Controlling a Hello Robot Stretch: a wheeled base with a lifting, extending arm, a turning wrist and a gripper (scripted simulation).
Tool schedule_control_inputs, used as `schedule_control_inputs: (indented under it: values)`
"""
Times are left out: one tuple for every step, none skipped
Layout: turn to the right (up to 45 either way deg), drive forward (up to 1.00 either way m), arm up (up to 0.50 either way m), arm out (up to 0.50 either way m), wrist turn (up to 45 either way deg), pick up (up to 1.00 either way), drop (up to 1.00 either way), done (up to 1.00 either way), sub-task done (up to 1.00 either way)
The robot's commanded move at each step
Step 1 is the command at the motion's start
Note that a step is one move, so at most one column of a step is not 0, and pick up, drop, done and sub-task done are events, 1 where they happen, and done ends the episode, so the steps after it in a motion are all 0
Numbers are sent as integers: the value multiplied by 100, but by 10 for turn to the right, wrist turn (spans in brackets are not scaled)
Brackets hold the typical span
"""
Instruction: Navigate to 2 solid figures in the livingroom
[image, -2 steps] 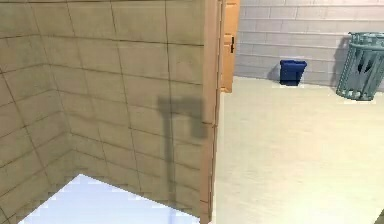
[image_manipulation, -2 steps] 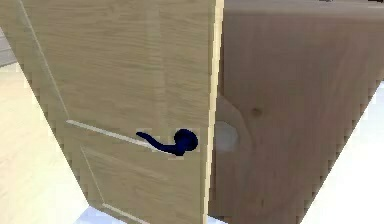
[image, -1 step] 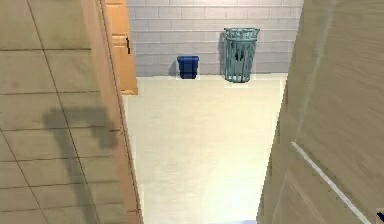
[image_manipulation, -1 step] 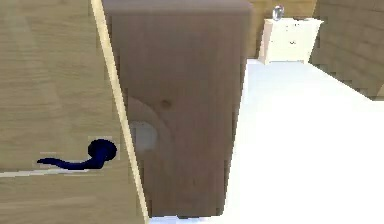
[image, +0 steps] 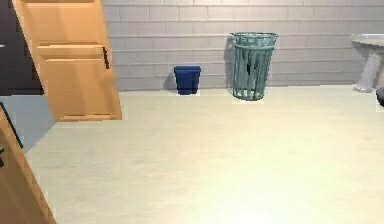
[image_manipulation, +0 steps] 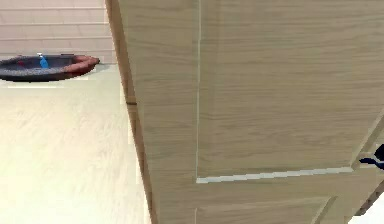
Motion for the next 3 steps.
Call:
schedule_control_inputs:
  values:
    - [90, 0, 0, 0, 0, 0, 0, 0, 0]
    - [0, 20, 0, 0, 0, 0, 0, 0, 0]
    - [-240, 0, 0, 0, 0, 0, 0, 0, 0]
